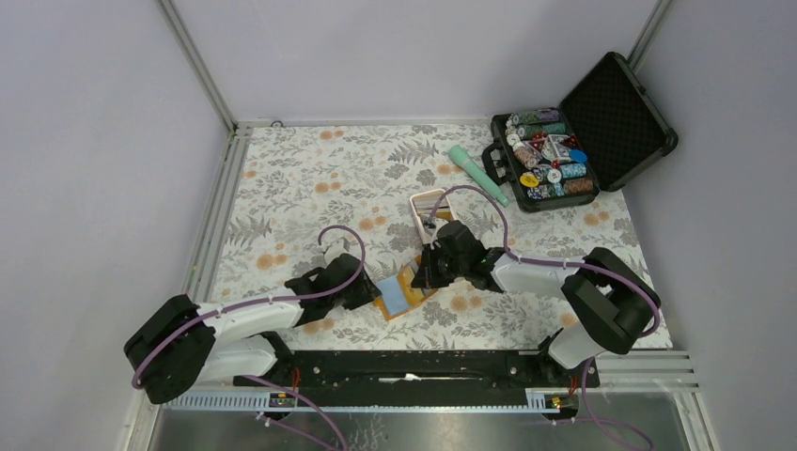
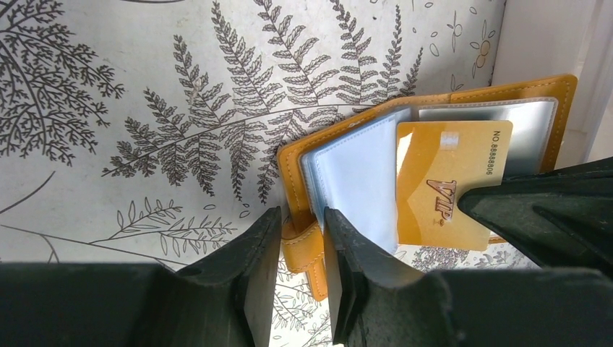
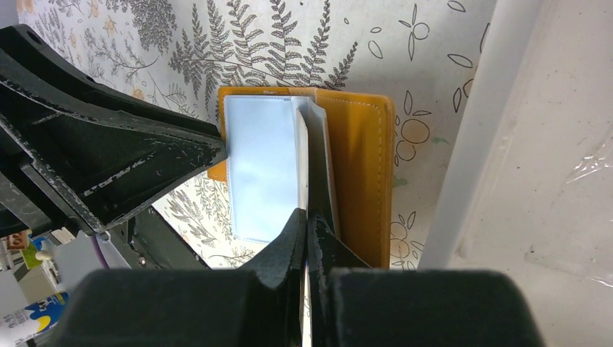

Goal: Put the credit cards into the card holder
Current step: Insert the credit card into the card holder.

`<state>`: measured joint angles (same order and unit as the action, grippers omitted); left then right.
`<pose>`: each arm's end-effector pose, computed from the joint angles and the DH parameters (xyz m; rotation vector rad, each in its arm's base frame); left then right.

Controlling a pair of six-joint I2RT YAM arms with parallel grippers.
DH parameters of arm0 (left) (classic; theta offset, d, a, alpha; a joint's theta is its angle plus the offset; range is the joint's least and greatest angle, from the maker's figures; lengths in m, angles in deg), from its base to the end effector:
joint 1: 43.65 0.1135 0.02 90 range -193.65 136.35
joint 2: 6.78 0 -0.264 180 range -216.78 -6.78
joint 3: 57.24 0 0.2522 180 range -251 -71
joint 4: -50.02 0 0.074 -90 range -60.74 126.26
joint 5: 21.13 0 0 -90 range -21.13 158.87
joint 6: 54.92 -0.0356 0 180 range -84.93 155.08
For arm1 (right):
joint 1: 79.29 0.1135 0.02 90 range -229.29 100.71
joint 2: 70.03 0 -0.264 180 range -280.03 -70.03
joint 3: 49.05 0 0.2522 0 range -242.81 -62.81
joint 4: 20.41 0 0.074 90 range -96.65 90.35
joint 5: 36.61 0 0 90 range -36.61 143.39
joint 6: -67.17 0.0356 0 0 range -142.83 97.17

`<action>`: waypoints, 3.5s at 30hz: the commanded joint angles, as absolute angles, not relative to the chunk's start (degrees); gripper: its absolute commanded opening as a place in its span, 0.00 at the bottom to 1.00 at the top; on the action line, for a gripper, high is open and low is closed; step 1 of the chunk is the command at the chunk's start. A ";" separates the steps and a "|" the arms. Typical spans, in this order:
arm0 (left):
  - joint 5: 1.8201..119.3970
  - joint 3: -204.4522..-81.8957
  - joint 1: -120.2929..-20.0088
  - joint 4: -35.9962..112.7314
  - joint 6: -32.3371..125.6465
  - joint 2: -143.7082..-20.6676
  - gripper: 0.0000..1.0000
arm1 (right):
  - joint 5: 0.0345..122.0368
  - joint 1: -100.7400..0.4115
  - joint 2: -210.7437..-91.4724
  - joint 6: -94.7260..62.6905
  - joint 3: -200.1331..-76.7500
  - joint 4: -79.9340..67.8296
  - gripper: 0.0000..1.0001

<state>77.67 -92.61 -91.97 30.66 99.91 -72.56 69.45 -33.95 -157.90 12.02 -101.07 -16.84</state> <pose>0.1369 -0.1455 0.1432 -0.4373 2.5136 -0.6715 0.2026 0.2190 0.1609 -0.3862 2.4223 1.0089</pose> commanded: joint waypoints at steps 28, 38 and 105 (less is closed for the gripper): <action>78.62 -90.26 -92.17 33.36 99.41 -76.57 0.10 | 62.34 -34.56 -157.42 17.54 -99.24 -11.48 0.00; 78.62 -90.51 -92.16 33.66 99.06 -76.50 0.09 | 63.40 -34.35 -157.04 19.87 -98.21 -11.95 0.00; 81.00 -90.60 -92.03 31.87 95.73 -74.28 0.04 | 67.60 -30.12 -161.65 17.41 -100.63 -10.62 0.00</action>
<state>79.20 -90.77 -91.97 36.12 97.86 -74.33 65.16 -30.76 -158.47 18.25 -101.75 -15.03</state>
